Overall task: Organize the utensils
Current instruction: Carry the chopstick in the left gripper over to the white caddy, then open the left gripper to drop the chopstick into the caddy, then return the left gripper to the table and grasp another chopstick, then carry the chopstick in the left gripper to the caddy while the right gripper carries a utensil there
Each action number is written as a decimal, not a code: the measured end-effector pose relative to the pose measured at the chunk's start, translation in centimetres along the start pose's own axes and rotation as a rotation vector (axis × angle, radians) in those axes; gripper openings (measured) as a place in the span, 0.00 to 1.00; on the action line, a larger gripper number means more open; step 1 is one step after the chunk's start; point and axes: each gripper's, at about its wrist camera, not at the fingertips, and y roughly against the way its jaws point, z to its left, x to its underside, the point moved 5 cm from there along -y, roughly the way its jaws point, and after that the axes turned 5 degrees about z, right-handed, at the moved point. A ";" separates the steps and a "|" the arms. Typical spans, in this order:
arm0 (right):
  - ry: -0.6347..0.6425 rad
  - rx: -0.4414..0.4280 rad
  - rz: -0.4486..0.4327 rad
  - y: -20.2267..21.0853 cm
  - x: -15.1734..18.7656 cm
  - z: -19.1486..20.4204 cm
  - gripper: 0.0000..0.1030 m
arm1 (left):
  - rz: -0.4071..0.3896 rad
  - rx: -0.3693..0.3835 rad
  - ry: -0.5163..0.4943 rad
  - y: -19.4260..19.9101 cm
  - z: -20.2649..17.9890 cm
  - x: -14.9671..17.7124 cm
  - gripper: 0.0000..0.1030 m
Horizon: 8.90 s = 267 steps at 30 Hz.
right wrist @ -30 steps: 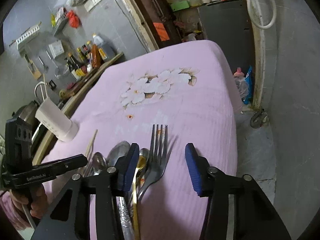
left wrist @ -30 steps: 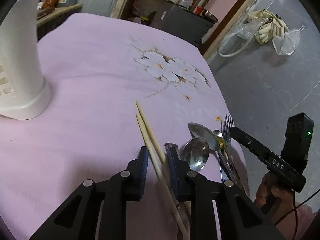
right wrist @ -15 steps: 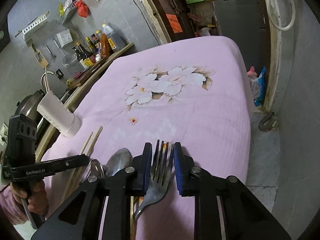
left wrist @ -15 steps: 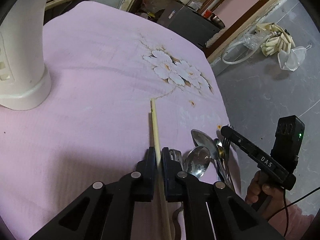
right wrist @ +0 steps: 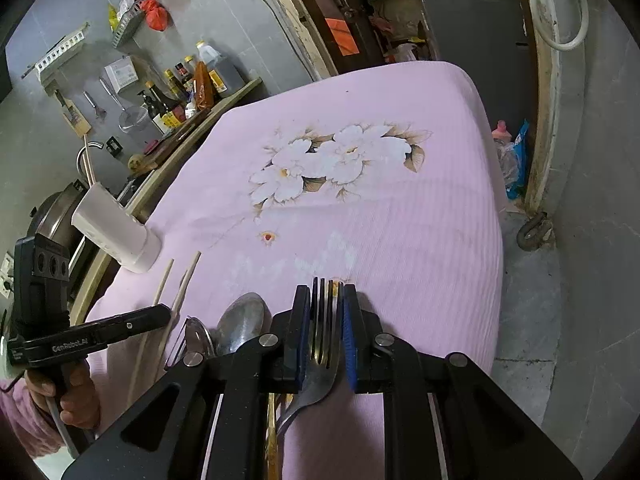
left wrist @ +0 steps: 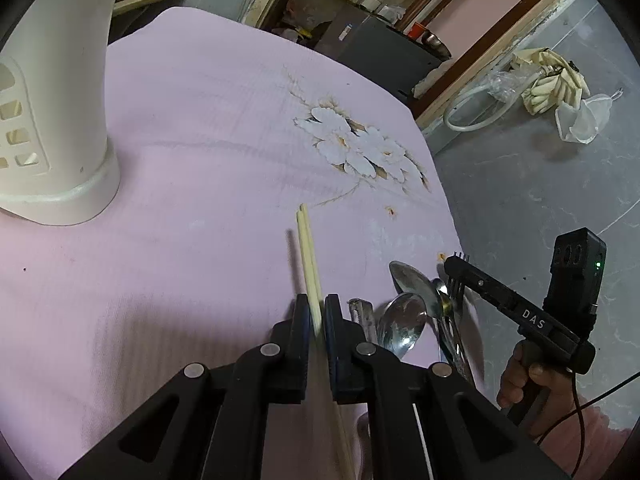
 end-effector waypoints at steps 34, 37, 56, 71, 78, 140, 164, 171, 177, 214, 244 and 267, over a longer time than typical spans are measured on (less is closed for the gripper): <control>0.065 0.243 -0.440 15.7 -7.8 12.6 0.02 | -0.358 -0.017 -0.129 18.1 0.3 -8.8 0.05; 0.074 0.227 -0.480 16.4 -9.4 15.5 0.02 | -0.406 -0.024 -0.118 20.4 2.3 -10.7 0.05; 0.282 0.272 -0.552 10.1 -16.0 33.8 0.02 | -0.630 -0.091 -0.106 26.5 15.2 -21.2 0.05; 0.335 0.402 -0.447 4.4 -13.2 34.8 0.02 | -0.622 -0.151 -0.187 21.7 15.6 -18.6 0.05; 0.352 0.398 -0.417 2.8 -12.5 35.1 0.02 | -0.634 -0.127 -0.202 22.3 15.5 -17.9 0.05; 0.073 0.328 -0.520 6.8 -9.6 29.5 0.69 | -0.637 -0.211 -0.196 24.9 13.2 -14.1 0.95; -0.096 0.446 -0.569 17.1 0.1 17.6 0.99 | -0.577 -0.132 -0.383 20.8 -0.1 -6.0 0.99; -0.131 0.465 -0.527 18.1 2.0 12.4 0.99 | -0.516 -0.135 -0.384 17.4 -2.8 -3.6 0.99; -0.169 0.434 -0.456 15.9 3.1 7.6 0.99 | -0.449 -0.176 -0.333 13.3 -3.2 -1.8 0.99; -0.033 0.151 -0.085 1.1 2.5 1.6 0.29 | -0.019 -0.348 -0.336 -1.3 -2.8 -1.2 0.37; -0.120 -0.014 0.074 -0.3 2.1 0.6 0.03 | -0.006 -0.214 -0.196 0.1 -0.9 -2.4 0.08; -0.054 0.146 -0.175 11.9 2.1 5.5 0.02 | -0.134 -0.096 -0.227 12.0 -2.6 -2.2 0.05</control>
